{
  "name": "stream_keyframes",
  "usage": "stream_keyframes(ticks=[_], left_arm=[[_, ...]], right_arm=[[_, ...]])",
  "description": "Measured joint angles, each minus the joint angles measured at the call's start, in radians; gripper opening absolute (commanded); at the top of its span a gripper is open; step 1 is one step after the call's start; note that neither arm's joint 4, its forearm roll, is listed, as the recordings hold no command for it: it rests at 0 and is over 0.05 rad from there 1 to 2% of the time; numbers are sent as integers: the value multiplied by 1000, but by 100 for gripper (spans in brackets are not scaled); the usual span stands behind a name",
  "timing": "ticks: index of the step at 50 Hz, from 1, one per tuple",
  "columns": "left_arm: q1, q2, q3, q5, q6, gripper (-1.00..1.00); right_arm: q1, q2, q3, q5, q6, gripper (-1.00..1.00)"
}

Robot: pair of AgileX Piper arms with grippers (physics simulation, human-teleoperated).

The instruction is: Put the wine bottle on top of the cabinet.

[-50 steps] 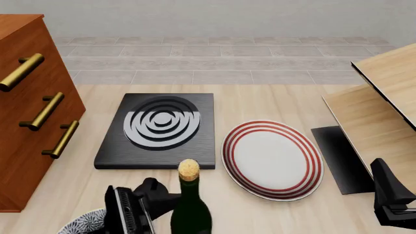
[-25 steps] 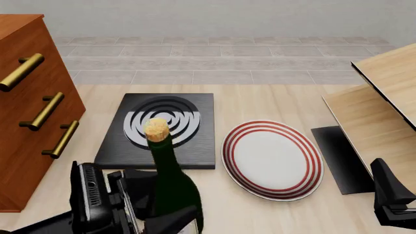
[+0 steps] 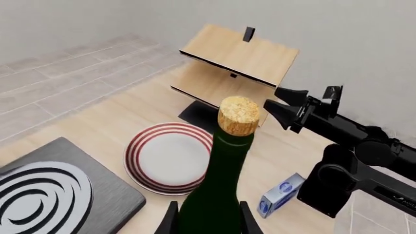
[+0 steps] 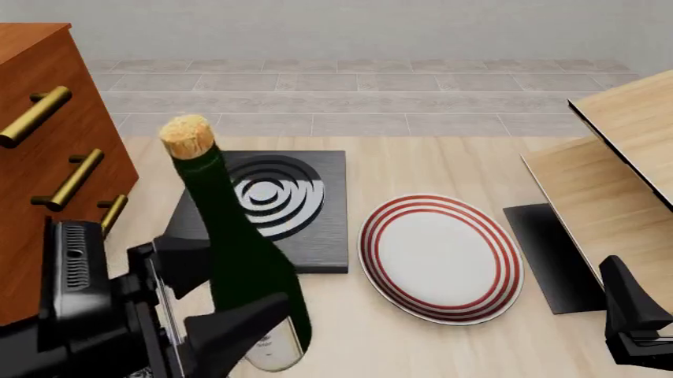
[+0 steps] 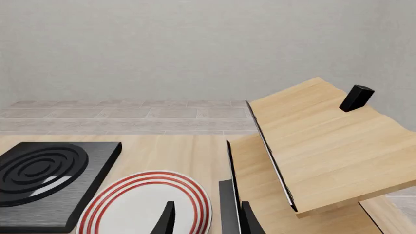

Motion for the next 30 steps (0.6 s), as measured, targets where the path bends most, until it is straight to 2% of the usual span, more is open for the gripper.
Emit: stream_keyframes(ticks=[30], left_arm=[[125,-184,-118,280,55,-100]], right_arm=[[0,0,0,0,0,100]])
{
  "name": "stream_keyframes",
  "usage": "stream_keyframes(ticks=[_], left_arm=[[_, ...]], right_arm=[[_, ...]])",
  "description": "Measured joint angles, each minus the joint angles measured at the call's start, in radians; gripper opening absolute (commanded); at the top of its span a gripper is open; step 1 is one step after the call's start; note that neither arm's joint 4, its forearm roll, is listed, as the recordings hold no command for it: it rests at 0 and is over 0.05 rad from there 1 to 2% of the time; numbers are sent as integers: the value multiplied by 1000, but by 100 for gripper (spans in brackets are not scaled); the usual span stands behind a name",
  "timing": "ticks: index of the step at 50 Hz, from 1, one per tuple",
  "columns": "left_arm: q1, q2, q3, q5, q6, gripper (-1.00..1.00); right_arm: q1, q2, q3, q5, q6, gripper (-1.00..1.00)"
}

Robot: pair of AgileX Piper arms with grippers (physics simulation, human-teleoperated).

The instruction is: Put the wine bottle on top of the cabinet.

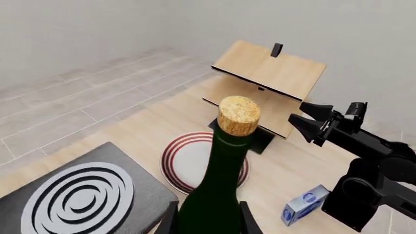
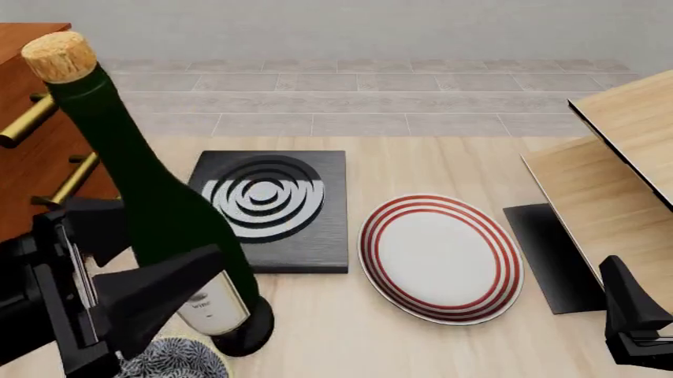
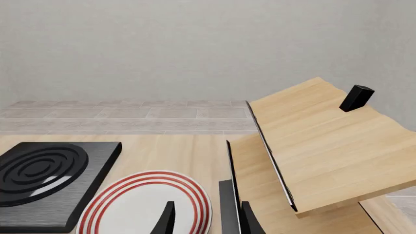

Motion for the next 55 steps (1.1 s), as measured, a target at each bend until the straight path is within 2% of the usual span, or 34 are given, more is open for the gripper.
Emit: stream_keyframes(ticks=[33,55], left_arm=[[208,-151,-123,233,100,-100],[345,-117,-279,316,190,-100]], right_arm=[[0,0,0,0,0,100],[0,0,0,0,0,100]])
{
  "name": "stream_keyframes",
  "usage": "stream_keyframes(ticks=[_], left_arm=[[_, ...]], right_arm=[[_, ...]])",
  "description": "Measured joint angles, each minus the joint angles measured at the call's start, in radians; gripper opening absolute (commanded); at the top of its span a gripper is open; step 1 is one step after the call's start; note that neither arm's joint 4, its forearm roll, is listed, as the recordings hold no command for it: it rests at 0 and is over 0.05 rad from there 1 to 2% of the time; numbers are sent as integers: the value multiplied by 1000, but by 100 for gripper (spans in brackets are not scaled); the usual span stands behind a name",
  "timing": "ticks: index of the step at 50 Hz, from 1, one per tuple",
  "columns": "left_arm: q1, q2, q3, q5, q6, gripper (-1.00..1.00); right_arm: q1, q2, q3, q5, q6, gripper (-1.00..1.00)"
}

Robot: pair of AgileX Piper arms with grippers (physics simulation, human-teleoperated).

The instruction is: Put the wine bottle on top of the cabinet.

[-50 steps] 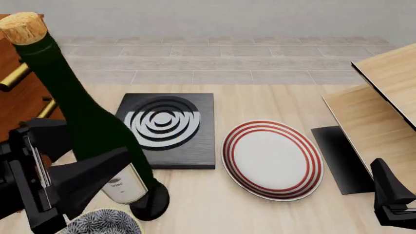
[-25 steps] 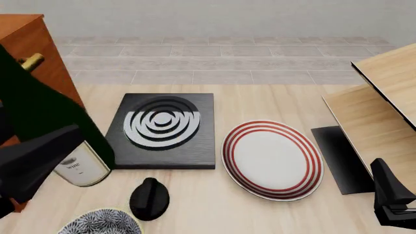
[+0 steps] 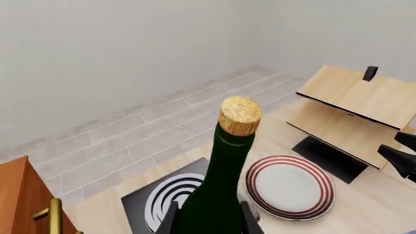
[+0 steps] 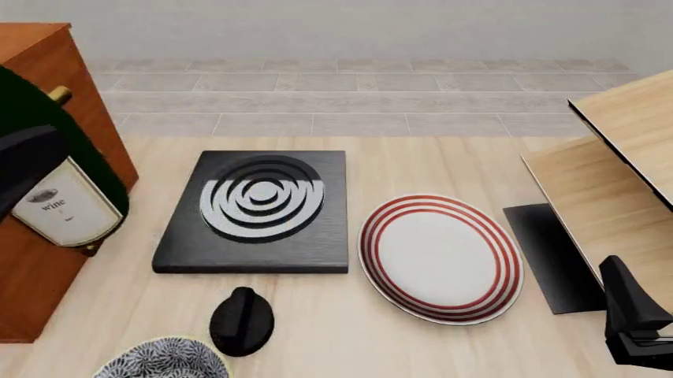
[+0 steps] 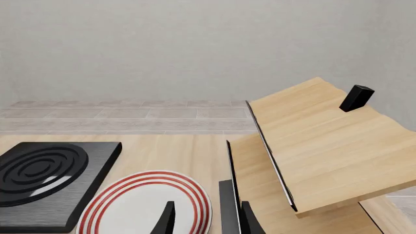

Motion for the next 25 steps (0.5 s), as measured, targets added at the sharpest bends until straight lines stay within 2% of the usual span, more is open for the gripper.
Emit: stream_keyframes(ticks=[25], left_arm=[[159,104,-156,16,72,-100]], right_arm=[[0,0,0,0,0,100]])
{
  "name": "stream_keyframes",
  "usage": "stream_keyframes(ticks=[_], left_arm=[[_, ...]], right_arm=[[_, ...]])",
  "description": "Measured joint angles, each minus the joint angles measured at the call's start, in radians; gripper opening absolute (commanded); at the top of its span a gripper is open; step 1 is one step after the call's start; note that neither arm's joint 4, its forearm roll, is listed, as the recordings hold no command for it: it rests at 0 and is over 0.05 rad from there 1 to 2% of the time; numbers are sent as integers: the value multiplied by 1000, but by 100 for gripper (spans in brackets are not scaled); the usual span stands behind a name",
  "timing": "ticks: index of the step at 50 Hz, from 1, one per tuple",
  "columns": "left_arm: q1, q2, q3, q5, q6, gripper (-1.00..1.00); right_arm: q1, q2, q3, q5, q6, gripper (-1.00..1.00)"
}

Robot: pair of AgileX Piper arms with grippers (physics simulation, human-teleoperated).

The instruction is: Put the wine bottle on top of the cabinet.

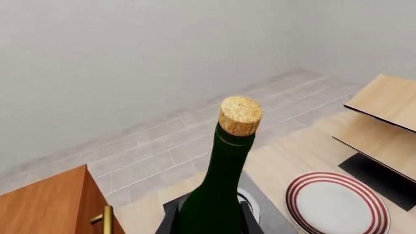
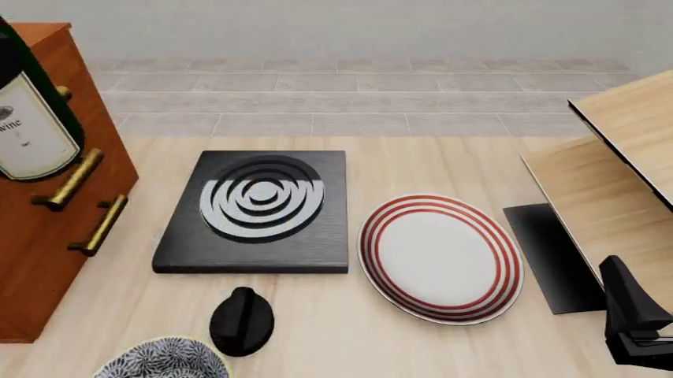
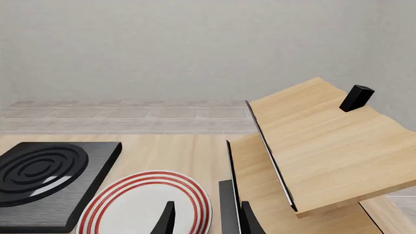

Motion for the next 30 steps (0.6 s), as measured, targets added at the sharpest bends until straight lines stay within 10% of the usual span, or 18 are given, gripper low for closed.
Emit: stream_keyframes(ticks=[30], left_arm=[[160,174,-152,-39,23,-100]], right_arm=[[0,0,0,0,0,100]])
